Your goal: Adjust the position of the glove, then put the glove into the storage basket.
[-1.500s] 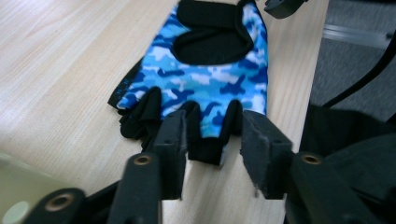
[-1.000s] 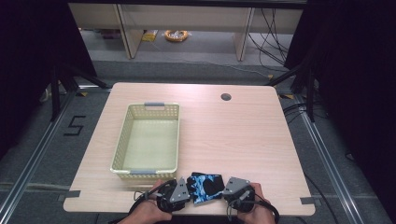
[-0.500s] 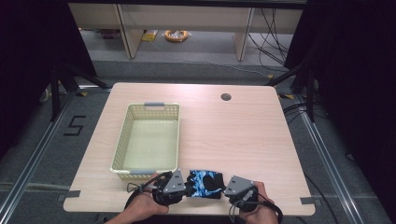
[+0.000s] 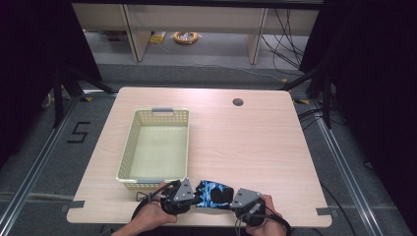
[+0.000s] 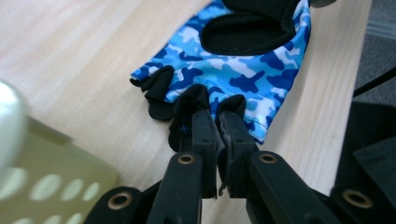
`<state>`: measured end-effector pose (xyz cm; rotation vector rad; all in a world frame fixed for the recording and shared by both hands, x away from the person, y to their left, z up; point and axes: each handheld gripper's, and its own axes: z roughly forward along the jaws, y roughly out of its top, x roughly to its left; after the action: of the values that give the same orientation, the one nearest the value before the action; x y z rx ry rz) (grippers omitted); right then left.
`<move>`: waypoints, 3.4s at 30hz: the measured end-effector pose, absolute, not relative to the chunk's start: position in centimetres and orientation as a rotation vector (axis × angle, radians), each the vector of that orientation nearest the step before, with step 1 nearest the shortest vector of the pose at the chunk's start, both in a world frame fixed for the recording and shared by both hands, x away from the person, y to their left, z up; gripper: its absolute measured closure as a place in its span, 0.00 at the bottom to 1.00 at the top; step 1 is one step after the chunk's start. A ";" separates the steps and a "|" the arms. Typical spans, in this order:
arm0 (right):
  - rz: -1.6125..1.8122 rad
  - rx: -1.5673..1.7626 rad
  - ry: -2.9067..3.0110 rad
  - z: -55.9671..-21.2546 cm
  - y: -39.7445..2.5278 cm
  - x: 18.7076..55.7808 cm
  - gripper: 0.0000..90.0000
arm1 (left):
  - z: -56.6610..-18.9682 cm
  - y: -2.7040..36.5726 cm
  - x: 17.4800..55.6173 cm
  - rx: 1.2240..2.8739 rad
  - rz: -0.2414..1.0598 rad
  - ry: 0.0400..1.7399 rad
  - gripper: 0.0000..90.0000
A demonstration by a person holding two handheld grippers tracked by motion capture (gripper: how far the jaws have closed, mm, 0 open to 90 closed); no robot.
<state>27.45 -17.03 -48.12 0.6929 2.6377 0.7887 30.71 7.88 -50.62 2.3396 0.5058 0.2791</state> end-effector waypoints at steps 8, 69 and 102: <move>0.893 0.887 2.592 -48.2 -18.1 27.5 0.72 | -50.8 8.2 30.7 2.344 0.255 0.524 0.83; 1.445 1.506 2.455 -51.0 -20.3 31.3 0.96 | -51.0 7.8 30.6 2.321 0.269 0.543 0.94; 1.593 1.416 2.396 -48.7 -20.4 30.3 0.96 | -49.7 8.1 30.8 2.276 0.312 0.536 0.93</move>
<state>30.26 -20.43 -48.72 1.4160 2.3960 1.5930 30.77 8.15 -49.73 2.2763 0.5361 0.3117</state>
